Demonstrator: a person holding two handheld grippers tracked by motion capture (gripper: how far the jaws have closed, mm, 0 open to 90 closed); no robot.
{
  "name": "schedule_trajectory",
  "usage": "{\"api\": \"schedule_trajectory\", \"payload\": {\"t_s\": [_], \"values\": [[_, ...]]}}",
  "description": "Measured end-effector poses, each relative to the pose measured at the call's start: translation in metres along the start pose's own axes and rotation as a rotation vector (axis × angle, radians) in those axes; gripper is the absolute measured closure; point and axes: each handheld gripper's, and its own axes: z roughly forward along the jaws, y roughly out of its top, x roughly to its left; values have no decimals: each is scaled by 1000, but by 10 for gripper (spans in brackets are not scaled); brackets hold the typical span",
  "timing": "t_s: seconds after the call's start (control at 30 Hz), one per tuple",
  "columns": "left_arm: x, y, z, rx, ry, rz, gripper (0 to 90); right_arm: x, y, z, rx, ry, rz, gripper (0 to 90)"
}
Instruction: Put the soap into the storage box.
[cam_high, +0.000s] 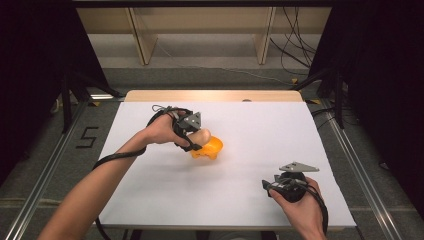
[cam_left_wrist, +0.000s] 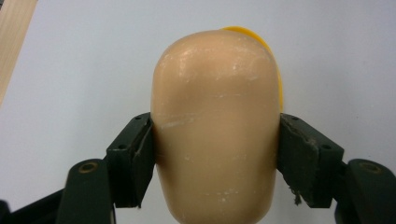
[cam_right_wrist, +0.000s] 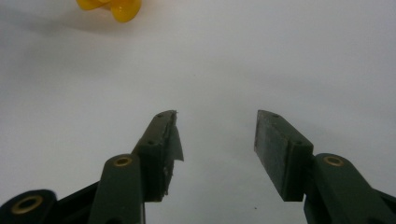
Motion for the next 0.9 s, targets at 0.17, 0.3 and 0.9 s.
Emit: {"api": "schedule_trajectory", "payload": {"t_s": [0.17,0.3,0.9], "values": [[0,1,3,-12,5,0,322,0,0,0,-1,0,0,493],[1,1,4,-8,1,1,322,1,0,-1,5,-4,1,493],[1,2,10,-8,-2,-8,322,1,0,1,0,3,-1,493]]}}
